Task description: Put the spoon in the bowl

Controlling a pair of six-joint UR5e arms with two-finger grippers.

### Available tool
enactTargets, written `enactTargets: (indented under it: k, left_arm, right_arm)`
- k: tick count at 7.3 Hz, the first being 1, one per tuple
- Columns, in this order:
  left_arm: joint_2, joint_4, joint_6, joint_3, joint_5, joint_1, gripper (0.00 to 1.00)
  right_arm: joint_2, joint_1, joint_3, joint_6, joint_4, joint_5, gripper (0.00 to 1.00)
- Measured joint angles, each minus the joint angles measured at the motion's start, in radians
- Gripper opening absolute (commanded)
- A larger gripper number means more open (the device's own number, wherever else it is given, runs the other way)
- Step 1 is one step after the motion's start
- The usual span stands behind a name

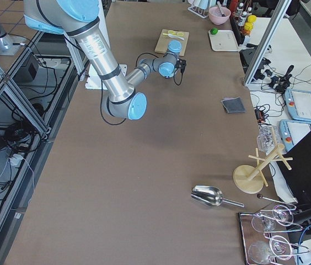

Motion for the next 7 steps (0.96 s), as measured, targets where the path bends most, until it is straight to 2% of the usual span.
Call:
enactTargets:
  k: [1,3,5,7]
  left_arm:
    - [-0.002,0.000,0.000,-0.002,0.000,0.000,0.98]
    - [-0.022,0.001,-0.009,-0.007,0.000,0.011,0.98]
    - [-0.090,0.001,-0.129,-0.017,-0.007,0.062,0.98]
    - [-0.148,0.003,-0.268,-0.060,-0.006,0.165,0.97]
  right_arm:
    - [0.000,-0.004,-0.008,0.002,0.005,-0.004,1.00]
    - [0.000,-0.002,-0.015,0.004,0.009,-0.005,1.00]
    - [-0.002,0.036,-0.011,0.006,0.008,0.011,1.00]
    - [-0.020,0.100,-0.008,-0.002,0.007,0.076,1.00]
